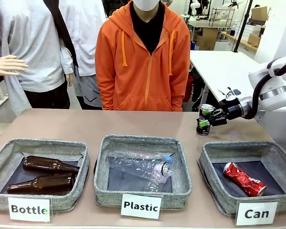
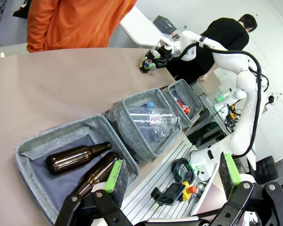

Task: Sort the can waste into the basket.
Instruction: Pick up the can waste from the table and place it in the right Fabric basket.

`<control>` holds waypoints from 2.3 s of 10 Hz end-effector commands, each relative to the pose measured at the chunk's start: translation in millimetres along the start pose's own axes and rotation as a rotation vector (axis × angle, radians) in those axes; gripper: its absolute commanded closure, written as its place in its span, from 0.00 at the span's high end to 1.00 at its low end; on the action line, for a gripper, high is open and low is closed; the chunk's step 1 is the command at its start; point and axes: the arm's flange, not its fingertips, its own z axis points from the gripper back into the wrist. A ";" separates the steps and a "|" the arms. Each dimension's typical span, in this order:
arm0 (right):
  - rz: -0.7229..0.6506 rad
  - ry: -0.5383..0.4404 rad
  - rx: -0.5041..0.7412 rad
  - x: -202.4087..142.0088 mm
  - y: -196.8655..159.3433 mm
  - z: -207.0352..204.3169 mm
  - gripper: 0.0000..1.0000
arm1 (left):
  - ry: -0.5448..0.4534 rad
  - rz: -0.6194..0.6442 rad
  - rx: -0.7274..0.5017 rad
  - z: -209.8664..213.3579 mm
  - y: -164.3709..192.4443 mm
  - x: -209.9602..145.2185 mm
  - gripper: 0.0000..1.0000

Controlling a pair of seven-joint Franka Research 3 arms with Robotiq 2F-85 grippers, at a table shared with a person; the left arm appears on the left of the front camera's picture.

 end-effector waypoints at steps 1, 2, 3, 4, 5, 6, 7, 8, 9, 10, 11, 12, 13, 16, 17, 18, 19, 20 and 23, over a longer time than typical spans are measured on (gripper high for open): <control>-0.019 0.050 0.023 26.1 7.2 9.3 0.00 | -0.004 -0.008 -0.014 2.5 -2.0 -0.4 1.00; -0.025 0.096 0.020 55.3 26.9 17.8 0.00 | -0.004 -0.008 -0.014 2.5 -2.0 -0.4 1.00; -0.071 0.171 -0.055 89.7 55.7 27.6 0.00 | -0.004 -0.008 -0.014 2.5 -2.0 -0.4 1.00; -0.123 0.261 -0.084 122.8 94.6 33.8 0.00 | -0.004 -0.008 -0.014 2.5 -2.0 -0.4 1.00; -0.195 0.365 -0.088 144.0 136.9 33.3 0.00 | -0.004 -0.008 -0.014 2.5 -2.0 -0.4 1.00; -0.236 0.528 -0.147 155.2 182.1 25.4 0.00 | -0.004 -0.008 -0.014 2.5 -2.0 -0.4 1.00; -0.276 0.640 -0.159 157.5 216.8 18.0 0.00 | -0.004 -0.008 -0.014 2.5 -2.0 -0.4 1.00; -0.303 0.764 -0.164 154.2 244.4 11.6 0.00 | -0.004 -0.008 -0.014 2.5 -2.0 -0.4 1.00; -0.339 0.889 -0.184 146.6 265.9 5.7 0.00 | -0.004 -0.008 -0.014 2.5 -2.0 -0.4 1.00; -0.347 1.021 -0.163 137.3 281.0 2.3 0.00 | -0.004 -0.008 -0.014 2.5 -2.0 -0.4 1.00; -0.349 1.177 -0.136 126.4 291.3 -2.2 0.00 | -0.004 -0.008 -0.014 2.5 -2.0 -0.4 1.00; -0.321 1.213 -0.103 121.9 295.2 -4.6 0.00 | -0.004 -0.008 -0.014 2.5 -2.0 -0.4 1.00; -0.298 1.216 -0.091 119.9 296.9 -4.3 0.00 | -0.004 -0.008 -0.014 2.5 -2.0 -0.4 1.00; -0.286 1.235 -0.069 118.2 293.6 -7.2 0.99 | -0.004 -0.008 -0.014 2.5 -2.0 -0.4 1.00; -0.280 1.232 -0.071 117.4 293.8 -7.7 1.00 | -0.004 -0.008 -0.014 2.5 -2.0 -0.4 1.00; -0.279 1.236 -0.072 116.6 294.6 -10.2 1.00 | -0.004 -0.008 -0.014 2.5 -2.0 -0.4 1.00; -0.278 1.231 -0.076 116.9 295.2 -11.4 1.00 | -0.004 -0.008 -0.014 2.5 -2.0 -0.4 1.00; -0.275 1.215 -0.084 116.6 295.4 -11.9 1.00 | -0.004 -0.008 -0.014 2.5 -2.0 -0.4 1.00; -0.317 0.762 -0.204 121.7 288.1 11.2 1.00 | -0.004 -0.008 -0.014 2.5 -2.0 -0.4 1.00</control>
